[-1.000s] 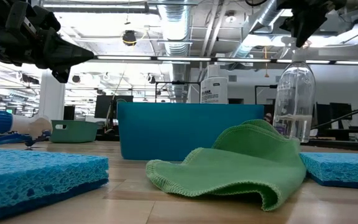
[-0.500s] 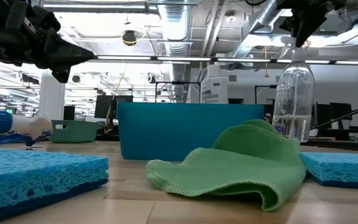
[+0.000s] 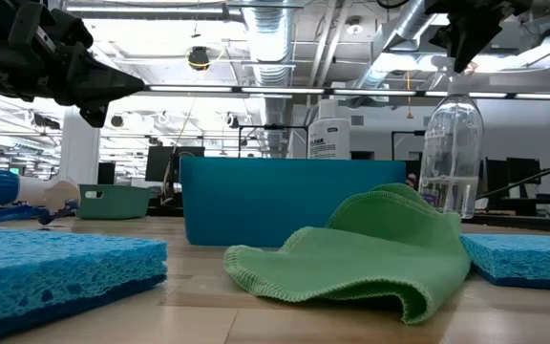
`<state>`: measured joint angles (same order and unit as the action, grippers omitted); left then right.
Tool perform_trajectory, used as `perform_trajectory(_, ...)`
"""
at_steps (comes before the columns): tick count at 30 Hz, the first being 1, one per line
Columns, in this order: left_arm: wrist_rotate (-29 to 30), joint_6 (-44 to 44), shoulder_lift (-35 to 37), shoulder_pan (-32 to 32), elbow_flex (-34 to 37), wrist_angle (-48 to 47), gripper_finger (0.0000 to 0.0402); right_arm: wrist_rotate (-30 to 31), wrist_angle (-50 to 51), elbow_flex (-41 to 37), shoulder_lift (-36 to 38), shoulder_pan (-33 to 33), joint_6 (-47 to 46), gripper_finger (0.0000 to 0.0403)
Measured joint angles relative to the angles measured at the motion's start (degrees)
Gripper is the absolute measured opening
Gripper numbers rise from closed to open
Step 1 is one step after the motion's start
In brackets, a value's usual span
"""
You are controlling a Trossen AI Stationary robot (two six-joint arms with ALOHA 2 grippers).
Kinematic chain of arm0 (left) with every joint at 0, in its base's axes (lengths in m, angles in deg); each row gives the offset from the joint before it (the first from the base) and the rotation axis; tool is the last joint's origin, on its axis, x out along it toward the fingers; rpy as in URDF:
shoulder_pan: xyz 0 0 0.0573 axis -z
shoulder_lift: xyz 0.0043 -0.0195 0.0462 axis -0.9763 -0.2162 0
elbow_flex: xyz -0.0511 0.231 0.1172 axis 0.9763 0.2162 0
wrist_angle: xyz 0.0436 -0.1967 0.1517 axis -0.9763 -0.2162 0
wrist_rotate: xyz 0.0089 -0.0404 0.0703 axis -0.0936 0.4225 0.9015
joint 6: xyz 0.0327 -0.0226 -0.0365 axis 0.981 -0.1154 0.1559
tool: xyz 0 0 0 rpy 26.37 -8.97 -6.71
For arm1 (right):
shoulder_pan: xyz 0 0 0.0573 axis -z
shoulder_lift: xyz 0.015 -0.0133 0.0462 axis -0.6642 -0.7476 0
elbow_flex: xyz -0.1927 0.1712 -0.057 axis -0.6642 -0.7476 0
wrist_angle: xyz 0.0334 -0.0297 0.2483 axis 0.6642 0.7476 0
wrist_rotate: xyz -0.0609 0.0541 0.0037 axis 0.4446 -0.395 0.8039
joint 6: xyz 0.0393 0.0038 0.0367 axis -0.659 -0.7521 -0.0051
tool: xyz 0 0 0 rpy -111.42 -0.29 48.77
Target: Pick & Place Kitchen Items
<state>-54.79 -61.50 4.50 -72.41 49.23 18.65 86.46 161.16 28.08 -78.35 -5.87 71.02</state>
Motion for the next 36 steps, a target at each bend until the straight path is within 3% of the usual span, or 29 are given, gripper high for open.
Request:
perform_trajectory(15, 0.02, 0.00, 0.01, -0.02, -0.01, -0.01, 0.0000, -1.33, -0.13, 0.18, 1.15, 0.00, -1.68, 0.0072)
perform_trajectory(36, 0.01, 0.02, 0.00, 0.00, 0.00, -0.01, 0.0000, -3.28, -0.04, 8.39, 1.01, -0.04, -4.61, 0.0072)
